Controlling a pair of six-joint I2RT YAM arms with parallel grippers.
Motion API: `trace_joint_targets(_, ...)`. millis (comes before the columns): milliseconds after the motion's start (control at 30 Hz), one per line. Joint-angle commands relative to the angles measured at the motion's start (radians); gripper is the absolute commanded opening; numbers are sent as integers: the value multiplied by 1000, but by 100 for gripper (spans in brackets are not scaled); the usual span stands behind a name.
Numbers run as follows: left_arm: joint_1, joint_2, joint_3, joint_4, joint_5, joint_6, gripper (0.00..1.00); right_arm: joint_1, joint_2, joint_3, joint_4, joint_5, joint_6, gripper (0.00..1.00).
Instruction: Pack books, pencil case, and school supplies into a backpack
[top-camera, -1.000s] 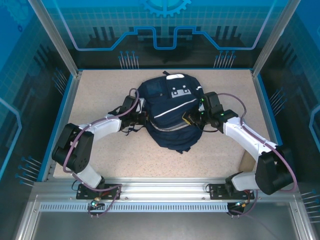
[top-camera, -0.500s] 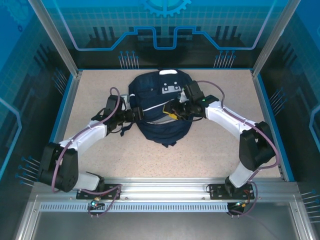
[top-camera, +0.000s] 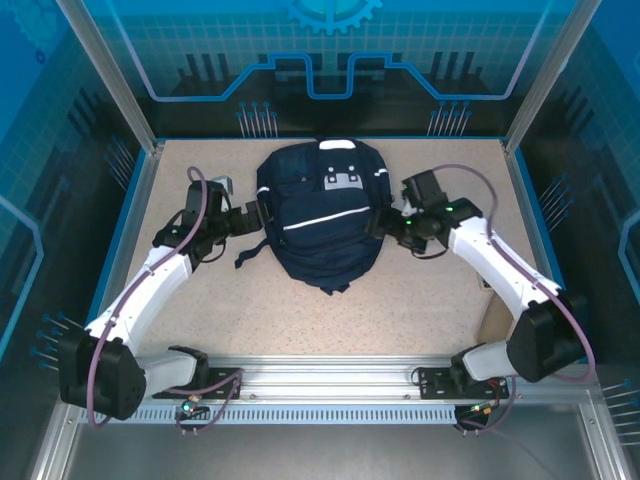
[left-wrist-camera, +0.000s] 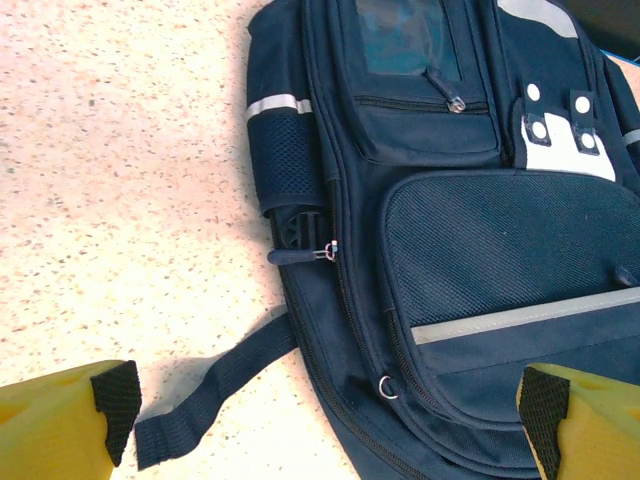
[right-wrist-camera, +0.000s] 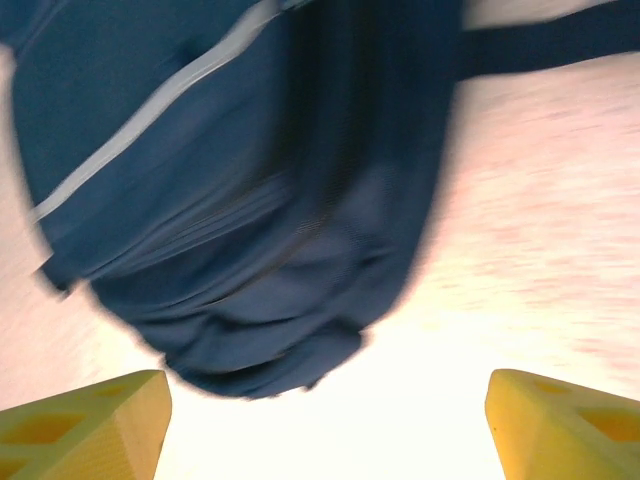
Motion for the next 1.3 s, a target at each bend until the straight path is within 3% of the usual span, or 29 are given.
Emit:
trace_joint_targets(0, 10, -43, 16, -59, -12, -16, 99, -90, -24, -63, -137, 242, -62, 86)
trace_joint_targets(367, 12, -58, -13, -67, -20, 11, 99, -395, 25, -170, -144, 320, -90, 95)
trace_joint_targets(800, 18, -67, -28, -58, -17, 29, 99, -754, -124, -354, -79, 177, -111, 97)
trace_joint_targets(1033, 18, -67, -28, -58, -16, 29, 99, -860, -103, -399, -42, 121, -117, 97)
trace_joint_targets(1267, 18, -69, -36, -57, -12, 22, 99, -867, -66, -425, -3, 90, -136, 97)
